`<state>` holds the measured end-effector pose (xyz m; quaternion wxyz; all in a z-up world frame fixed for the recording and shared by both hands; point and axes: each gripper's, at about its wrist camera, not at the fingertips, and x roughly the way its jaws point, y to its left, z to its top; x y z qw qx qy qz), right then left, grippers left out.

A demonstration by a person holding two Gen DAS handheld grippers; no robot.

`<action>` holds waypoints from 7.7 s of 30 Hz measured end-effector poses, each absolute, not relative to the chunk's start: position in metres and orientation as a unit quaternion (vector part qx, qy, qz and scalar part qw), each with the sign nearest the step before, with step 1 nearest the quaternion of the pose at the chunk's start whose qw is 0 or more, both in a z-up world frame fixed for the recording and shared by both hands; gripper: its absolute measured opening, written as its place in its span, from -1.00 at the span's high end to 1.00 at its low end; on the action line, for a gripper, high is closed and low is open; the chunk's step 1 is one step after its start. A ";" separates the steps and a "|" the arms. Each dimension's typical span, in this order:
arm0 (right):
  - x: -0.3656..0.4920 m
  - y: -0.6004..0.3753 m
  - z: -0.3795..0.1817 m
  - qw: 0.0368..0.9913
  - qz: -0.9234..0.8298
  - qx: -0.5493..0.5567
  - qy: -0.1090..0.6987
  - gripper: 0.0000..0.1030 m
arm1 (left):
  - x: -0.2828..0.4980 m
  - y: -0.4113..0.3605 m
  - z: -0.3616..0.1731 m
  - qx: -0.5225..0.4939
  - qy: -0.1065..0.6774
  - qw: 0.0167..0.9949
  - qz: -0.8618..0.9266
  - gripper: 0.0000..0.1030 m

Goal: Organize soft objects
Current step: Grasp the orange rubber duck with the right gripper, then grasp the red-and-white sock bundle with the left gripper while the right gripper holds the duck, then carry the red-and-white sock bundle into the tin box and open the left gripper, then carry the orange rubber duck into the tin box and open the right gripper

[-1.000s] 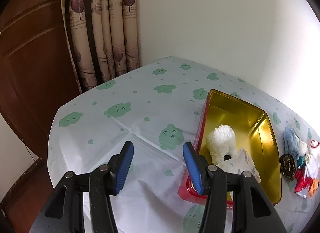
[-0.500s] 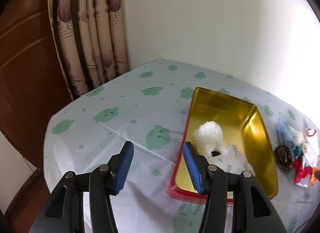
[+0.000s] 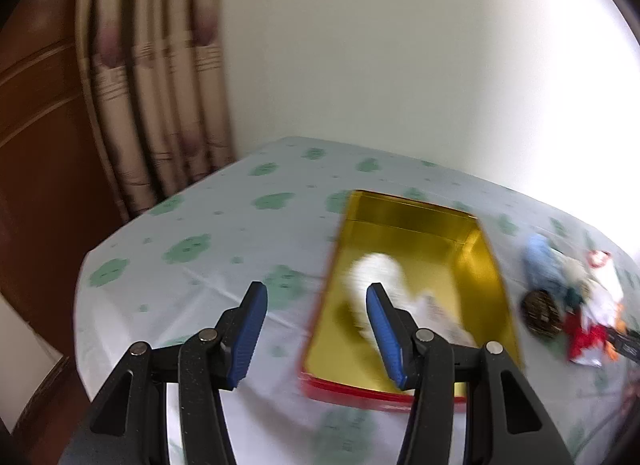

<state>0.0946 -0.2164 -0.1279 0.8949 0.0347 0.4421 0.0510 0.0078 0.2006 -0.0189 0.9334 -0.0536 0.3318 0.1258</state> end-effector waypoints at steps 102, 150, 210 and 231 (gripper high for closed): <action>0.074 -0.289 -0.132 0.896 0.005 0.065 0.439 0.06 | 0.079 0.062 0.006 -0.013 0.416 0.906 -0.076 0.74; 0.074 -0.288 -0.134 0.895 0.003 0.060 0.441 0.00 | 0.164 0.182 -0.058 -0.024 0.475 0.874 0.101 0.26; 0.079 0.028 -0.044 0.865 0.296 -0.080 0.397 0.13 | 0.007 0.281 -0.033 -0.138 0.356 0.881 0.279 -0.01; 0.132 0.093 -0.085 0.850 0.289 -0.101 0.429 0.07 | 0.004 0.298 -0.036 -0.166 0.357 0.871 0.293 -0.01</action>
